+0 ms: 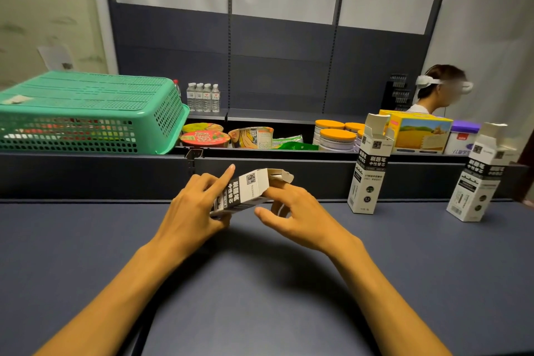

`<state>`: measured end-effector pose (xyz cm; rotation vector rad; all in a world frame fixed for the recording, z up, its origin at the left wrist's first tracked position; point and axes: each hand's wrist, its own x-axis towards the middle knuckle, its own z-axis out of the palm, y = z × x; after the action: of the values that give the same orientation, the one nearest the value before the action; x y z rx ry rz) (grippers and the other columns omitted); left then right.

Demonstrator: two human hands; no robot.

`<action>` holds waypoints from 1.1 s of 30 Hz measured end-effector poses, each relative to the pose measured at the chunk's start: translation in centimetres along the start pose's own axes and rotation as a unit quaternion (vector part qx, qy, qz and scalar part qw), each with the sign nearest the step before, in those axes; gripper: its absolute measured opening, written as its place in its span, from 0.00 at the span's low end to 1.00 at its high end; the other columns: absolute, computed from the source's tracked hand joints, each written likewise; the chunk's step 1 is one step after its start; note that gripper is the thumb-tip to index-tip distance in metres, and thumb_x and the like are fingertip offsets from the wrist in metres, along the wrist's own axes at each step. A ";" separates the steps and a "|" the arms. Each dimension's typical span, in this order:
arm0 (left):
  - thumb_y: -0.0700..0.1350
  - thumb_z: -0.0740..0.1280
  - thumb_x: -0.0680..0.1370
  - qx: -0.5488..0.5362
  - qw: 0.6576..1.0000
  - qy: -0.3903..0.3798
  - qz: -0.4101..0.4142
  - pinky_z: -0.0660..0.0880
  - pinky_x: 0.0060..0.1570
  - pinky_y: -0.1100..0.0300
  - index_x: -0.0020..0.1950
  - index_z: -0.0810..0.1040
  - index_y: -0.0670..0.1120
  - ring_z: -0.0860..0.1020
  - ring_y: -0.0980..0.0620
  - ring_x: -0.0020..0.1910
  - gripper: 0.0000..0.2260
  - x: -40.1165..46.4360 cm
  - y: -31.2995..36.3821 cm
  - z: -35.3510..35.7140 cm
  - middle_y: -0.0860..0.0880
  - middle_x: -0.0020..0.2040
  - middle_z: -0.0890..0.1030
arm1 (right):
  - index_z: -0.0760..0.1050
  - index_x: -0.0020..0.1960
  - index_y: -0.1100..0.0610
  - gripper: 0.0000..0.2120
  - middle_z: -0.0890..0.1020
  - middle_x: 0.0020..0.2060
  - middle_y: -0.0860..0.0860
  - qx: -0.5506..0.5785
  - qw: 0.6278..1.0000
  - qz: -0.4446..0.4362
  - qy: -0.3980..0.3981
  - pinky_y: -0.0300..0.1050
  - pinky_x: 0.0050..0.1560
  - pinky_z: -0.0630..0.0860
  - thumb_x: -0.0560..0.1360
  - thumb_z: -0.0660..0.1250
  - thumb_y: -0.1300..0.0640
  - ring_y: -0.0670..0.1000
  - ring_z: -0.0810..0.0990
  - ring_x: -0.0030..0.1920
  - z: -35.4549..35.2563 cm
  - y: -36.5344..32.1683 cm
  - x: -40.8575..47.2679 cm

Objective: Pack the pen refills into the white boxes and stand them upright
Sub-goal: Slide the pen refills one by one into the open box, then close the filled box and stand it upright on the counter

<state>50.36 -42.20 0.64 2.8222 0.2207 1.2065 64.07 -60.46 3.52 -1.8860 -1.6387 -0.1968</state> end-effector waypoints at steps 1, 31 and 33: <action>0.43 0.78 0.65 -0.004 1.000 0.002 -0.004 0.74 0.35 0.57 0.76 0.62 0.47 0.70 0.52 0.47 0.43 0.0 0.0 0.0 0.48 0.52 0.75 | 0.70 0.70 0.46 0.21 0.74 0.67 0.43 0.014 1.000 0.000 0.011 0.39 0.46 0.79 0.78 0.61 0.45 0.42 0.77 0.47 -0.1 0.1 0.0; 0.45 0.78 0.66 -0.273 0.944 -0.021 -0.185 0.77 0.58 0.52 0.71 0.66 0.51 0.79 0.54 0.55 0.36 4.0 3.4 -1.2 0.52 0.59 0.80 | 0.57 0.77 0.50 0.31 0.63 0.75 0.52 -0.241 0.946 0.207 -0.059 0.58 0.70 0.61 0.80 0.50 0.36 0.56 0.62 0.73 -6.6 2.7 1.1; 0.45 0.78 0.67 -0.281 0.939 -0.033 -0.194 0.76 0.58 0.51 0.71 0.66 0.51 0.79 0.54 0.55 0.36 4.6 4.0 -0.6 0.51 0.59 0.79 | 0.57 0.77 0.51 0.31 0.63 0.75 0.52 -0.233 0.946 0.215 -0.063 0.59 0.70 0.61 0.80 0.50 0.36 0.56 0.62 0.73 -6.9 3.4 0.9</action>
<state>53.47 -45.45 4.76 2.1863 0.3440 0.9043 69.43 -63.50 8.24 -2.6137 -1.2872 -0.3029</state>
